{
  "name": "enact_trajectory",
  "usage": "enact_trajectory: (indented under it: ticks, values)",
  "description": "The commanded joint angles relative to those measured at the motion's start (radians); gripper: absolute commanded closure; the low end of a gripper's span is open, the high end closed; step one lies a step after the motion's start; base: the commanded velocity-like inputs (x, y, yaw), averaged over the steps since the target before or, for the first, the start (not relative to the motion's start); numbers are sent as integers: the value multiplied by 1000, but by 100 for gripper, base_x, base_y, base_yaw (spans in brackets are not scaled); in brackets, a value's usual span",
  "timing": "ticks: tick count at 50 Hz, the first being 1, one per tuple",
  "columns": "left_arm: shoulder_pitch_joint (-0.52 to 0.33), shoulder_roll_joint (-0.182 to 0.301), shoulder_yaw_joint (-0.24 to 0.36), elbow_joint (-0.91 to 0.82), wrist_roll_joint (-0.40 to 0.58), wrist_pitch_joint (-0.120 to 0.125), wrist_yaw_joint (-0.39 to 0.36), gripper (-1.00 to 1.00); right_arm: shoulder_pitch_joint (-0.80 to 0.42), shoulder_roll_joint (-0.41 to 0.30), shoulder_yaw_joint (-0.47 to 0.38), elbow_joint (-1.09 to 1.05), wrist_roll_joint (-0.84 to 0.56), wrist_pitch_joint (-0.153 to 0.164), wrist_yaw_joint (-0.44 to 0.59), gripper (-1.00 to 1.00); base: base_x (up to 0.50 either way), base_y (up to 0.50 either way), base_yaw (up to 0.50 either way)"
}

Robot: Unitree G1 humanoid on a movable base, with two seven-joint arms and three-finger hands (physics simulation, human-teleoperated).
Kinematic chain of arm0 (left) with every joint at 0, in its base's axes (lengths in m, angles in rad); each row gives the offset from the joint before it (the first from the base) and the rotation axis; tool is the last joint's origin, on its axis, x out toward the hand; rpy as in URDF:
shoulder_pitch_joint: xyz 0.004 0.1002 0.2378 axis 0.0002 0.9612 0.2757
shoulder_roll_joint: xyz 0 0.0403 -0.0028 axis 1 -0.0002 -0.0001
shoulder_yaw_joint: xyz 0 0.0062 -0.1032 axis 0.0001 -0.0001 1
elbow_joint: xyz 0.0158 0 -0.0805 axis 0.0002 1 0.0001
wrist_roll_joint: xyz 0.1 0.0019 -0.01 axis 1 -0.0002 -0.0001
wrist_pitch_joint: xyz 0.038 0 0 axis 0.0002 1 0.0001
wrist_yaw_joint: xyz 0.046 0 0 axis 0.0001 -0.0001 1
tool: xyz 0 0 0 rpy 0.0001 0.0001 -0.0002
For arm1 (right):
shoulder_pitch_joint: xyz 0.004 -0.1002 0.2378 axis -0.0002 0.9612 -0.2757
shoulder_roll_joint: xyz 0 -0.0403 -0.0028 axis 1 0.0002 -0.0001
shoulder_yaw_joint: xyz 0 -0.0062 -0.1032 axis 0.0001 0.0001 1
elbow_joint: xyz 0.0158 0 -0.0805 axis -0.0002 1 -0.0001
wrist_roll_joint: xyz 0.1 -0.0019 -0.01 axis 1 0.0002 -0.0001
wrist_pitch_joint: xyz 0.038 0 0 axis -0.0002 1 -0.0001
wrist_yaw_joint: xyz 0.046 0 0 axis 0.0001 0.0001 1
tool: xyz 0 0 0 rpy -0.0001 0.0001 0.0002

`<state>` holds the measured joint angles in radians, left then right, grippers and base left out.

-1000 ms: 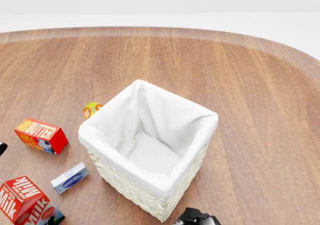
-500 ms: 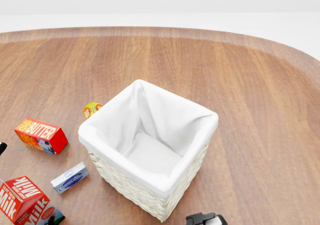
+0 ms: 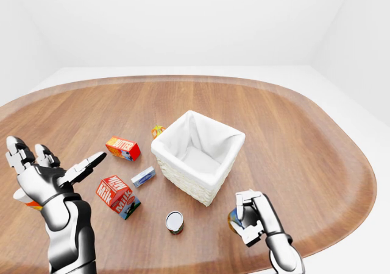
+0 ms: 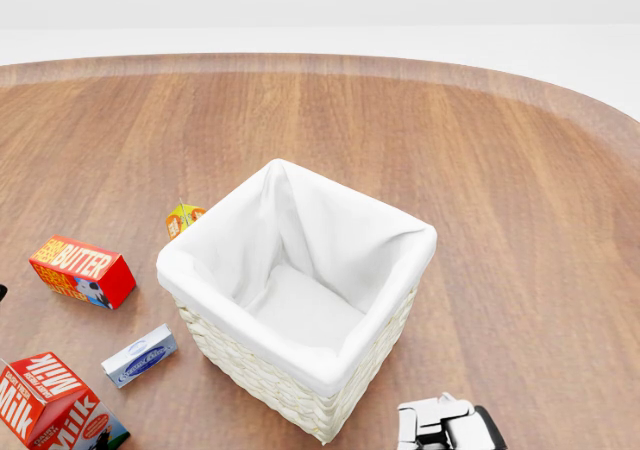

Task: Pick up the alphabet soup, and put it in the basket.

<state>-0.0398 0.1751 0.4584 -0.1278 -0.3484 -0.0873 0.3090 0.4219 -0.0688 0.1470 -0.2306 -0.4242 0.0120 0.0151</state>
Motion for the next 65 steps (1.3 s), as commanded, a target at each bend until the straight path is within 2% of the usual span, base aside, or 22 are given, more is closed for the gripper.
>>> enact_trajectory:
  ticks: [1, 10, 13, 22, 31, 38, 47, 54, 59, 61, 65]
  values:
    - [-15, 2, -2, 43, 5, 0, -6, -100, 21, -1, -22, -196, 12, 75, 33, 100, 0, 0, 0]
    - [-61, 30, -32, 211, 1, 0, -11, -100, -11, 13, -38, -303, -20, 75, 83, 100, 0, 0, 0]
    - [-32, 28, -32, 139, -7, 0, 3, -100, -20, 16, -43, -333, -26, 75, 97, 100, 0, 0, 0]
    - [-18, 15, -20, 86, -3, 0, 0, -100, -53, 26, -47, -381, -40, 75, 122, 100, 0, 0, 0]
    - [3, 2, -5, 0, -2, 0, 5, -100, -171, 34, -46, -467, -91, 75, 186, 100, 0, 0, 0]
    - [1, 0, -1, 1, -2, 0, -1, -100, -248, 36, -48, -534, -147, 75, 242, 100, 0, 0, 0]
    - [-5, 1, 0, 14, -4, 0, -2, -100, -383, 47, -32, -478, -208, 75, 264, 100, 0, 0, 0]
    - [-11, 6, -6, 39, -7, 0, -3, -100, -569, 59, -13, -457, -300, 75, 349, 100, 0, 0, 0]
    - [-12, 6, -7, 41, -6, 0, -1, -100, -661, 66, -29, -405, -313, 75, 380, 100, 0, 0, 0]
    - [-37, 13, -11, 110, -7, 0, -9, -100, -763, 59, -51, -313, -318, 75, 387, 100, 0, 0, 0]
    - [-46, 23, -23, 155, -13, 0, -12, -100, -851, 70, -68, -256, -289, 75, 404, 100, 0, 0, 0]
